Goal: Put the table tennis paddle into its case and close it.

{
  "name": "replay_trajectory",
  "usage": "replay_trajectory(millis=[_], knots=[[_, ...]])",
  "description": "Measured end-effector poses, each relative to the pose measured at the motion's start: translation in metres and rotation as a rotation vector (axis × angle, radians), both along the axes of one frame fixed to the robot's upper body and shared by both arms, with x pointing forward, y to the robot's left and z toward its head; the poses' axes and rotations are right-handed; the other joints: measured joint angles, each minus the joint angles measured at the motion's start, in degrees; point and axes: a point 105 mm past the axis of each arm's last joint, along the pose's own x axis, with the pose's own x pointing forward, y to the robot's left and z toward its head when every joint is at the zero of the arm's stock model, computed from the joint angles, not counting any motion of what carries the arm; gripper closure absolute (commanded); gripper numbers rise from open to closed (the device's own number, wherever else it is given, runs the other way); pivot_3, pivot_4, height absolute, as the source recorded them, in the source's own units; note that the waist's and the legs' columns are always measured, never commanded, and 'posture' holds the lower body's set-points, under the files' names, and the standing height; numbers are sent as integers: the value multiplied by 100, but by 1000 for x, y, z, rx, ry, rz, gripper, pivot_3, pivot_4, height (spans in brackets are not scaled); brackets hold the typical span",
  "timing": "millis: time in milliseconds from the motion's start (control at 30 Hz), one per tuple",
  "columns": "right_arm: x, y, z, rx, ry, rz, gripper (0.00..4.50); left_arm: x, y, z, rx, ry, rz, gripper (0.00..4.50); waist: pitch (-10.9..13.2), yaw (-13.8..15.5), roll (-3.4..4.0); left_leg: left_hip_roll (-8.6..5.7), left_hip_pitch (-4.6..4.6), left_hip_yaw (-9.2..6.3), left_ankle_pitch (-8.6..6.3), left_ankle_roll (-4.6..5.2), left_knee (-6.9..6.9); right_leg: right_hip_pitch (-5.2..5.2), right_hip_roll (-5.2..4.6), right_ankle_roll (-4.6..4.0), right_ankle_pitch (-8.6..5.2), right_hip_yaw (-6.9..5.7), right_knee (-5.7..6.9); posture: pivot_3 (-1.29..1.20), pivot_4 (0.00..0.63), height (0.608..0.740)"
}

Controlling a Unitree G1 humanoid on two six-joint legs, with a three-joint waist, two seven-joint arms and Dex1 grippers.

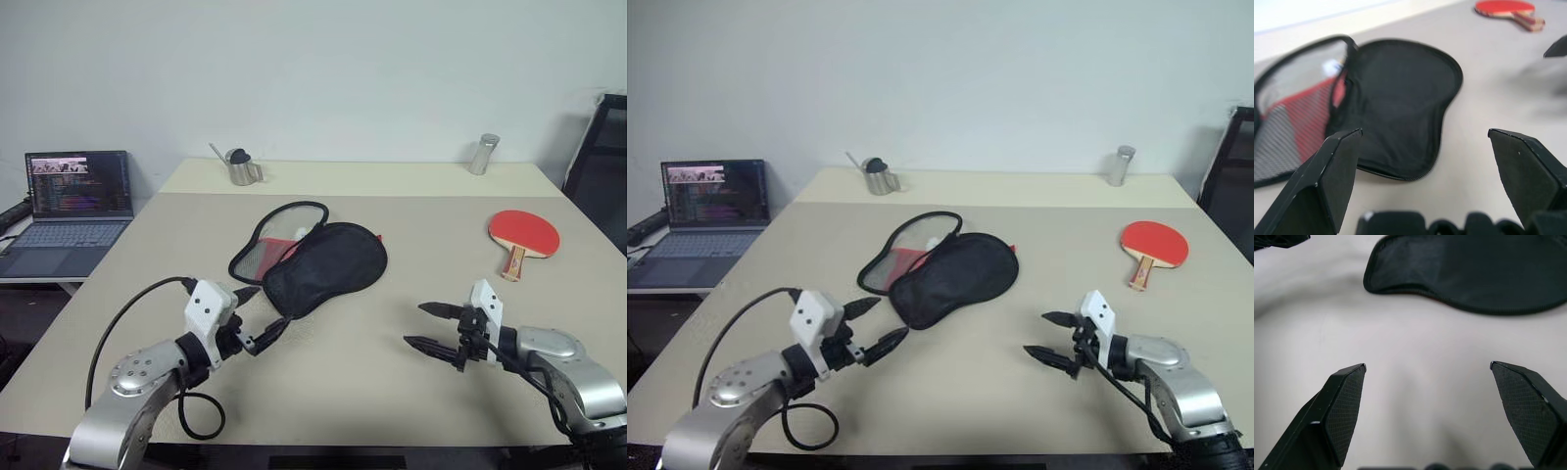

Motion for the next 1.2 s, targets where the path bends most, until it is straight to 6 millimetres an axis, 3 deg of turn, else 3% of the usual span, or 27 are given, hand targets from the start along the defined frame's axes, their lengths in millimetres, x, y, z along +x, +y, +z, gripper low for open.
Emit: replay_trajectory(millis=[200, 467, 700, 900, 1133, 1200], knots=[[0, 1, 2, -6, 3, -13, 38, 12, -1, -5, 7, -18, 4, 0, 1, 27, -2, -1, -2, -1, 0, 0, 3, 1, 0, 0, 0, -1, -2, 0, 150, 740], [0, 15, 37, 70, -30, -38, 38, 27, 0, 4, -48, -42, -55, 0, 3, 29, -6, -1, -4, -2, 0, 0, 2, 1, 0, 1, 0, -3, -3, 0, 150, 740], [-7, 35, 55, 86, -31, 74, 38, 24, 18, 11, -92, -23, -43, 0, 6, 4, -5, 0, -4, -3, 0, 0, 1, -1, 0, 1, 0, -3, -2, 0, 150, 740], [-24, 38, 73, 24, -51, 202, 38, 22, 43, 0, -129, 112, -37, 0, 9, 14, -11, -2, -6, -9, 0, 0, 2, 0, -1, 1, 0, -10, -6, 0, 150, 740], [-19, 49, 90, 11, -142, 232, 38, 42, 61, -2, -155, 133, 23, 0, 12, 13, -17, -2, -7, -10, 0, 0, 2, -1, -1, 1, 0, -11, -5, 0, 150, 740], [-18, 50, 89, 5, -148, 231, 38, 48, 57, -8, -180, 147, 30, 0, 13, 19, -17, -3, -9, -10, 0, 0, 2, -1, -3, 1, 0, -11, -6, 0, 150, 740]])
